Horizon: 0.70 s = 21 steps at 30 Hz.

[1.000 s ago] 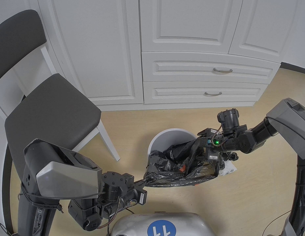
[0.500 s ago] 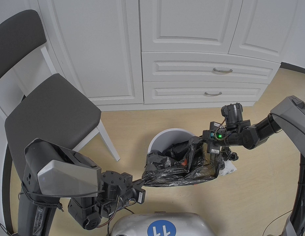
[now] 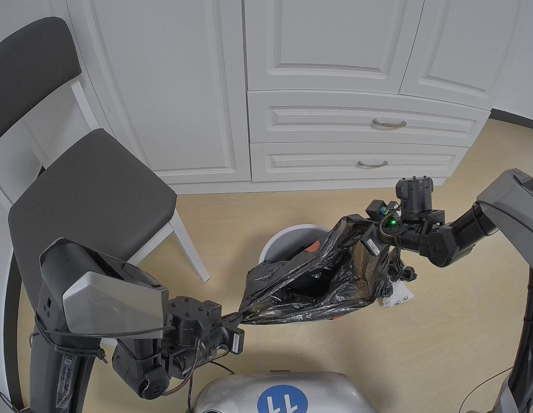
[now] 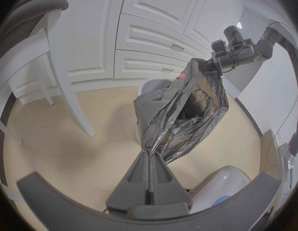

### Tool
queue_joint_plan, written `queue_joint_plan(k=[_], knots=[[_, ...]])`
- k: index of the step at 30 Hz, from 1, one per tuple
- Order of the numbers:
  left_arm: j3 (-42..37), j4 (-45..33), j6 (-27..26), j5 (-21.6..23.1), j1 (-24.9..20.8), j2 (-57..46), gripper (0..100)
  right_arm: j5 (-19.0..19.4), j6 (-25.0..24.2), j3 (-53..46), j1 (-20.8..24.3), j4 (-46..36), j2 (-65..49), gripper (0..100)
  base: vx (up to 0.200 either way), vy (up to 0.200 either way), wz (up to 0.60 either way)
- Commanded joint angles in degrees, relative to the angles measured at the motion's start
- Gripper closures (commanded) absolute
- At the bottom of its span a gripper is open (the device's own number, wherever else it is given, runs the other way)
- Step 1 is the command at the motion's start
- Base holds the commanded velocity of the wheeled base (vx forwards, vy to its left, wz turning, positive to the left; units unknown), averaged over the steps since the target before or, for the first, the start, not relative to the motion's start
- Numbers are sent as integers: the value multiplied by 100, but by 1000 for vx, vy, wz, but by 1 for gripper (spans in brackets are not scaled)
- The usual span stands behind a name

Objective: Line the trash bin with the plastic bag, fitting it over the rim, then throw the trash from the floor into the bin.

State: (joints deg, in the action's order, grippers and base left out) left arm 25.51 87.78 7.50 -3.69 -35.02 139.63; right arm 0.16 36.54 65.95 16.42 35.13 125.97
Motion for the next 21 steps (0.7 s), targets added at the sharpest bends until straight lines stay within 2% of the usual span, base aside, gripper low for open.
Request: queue_joint_plan(k=[1,6,7,10,12,17,18,21], knots=[[-64,2,24,9,127,-15,100,-693,-1280,-249,221,776,332,100,0,0,0],[-47,2,24,27,119,-41,100,-710,-2186,-381,274,1224,561,100,0,0,0],[-47,2,24,27,119,-41,100,-710,-2186,-381,274,1224,561,100,0,0,0],[-20,2,59,35,110,-94,100,-693,-2731,-575,450,1822,640,100,0,0,0],[-55,2,59,35,83,-138,100,-666,-2889,-742,538,2217,622,100,0,0,0],[-275,2,41,88,-22,-217,100,-649,-2889,-979,669,2490,561,100,0,0,0],[-275,2,50,97,-40,-243,0,-649,-2898,-979,687,2507,552,100,0,0,0],[-354,2,-3,114,-128,-446,0,-640,-2906,-961,731,2569,569,100,0,0,0]])
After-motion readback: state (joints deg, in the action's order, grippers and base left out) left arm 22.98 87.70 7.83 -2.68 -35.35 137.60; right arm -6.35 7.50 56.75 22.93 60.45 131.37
